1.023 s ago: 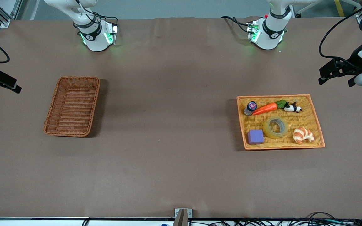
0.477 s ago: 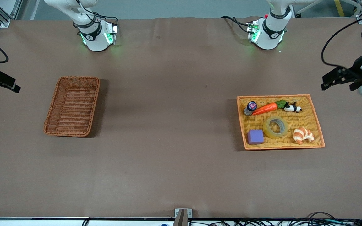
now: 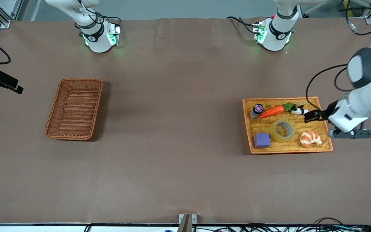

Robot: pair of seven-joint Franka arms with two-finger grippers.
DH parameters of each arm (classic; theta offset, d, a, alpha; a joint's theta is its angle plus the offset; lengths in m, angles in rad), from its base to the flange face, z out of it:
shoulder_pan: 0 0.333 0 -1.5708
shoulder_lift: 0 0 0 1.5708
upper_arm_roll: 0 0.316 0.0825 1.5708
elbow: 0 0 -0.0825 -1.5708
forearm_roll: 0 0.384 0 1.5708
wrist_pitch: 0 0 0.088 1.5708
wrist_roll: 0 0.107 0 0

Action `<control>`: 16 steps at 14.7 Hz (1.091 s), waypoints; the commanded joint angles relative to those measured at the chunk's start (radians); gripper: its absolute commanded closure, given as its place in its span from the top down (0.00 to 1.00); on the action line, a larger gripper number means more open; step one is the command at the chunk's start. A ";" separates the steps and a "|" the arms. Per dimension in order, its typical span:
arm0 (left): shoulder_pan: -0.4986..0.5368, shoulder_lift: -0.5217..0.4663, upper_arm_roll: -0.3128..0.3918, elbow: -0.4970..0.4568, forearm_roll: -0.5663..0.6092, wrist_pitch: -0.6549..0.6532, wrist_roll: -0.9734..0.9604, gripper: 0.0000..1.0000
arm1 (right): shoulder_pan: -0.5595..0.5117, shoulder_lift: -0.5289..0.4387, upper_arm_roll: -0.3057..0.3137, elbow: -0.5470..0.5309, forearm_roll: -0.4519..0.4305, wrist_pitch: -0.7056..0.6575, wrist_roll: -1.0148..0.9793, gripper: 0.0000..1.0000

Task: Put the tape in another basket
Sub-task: 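Lower the left gripper onto the yellow tape roll in the tray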

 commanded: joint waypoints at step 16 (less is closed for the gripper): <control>0.028 0.254 -0.005 -0.195 0.014 0.444 0.012 0.46 | -0.039 -0.009 0.053 -0.008 -0.020 -0.009 -0.013 1.00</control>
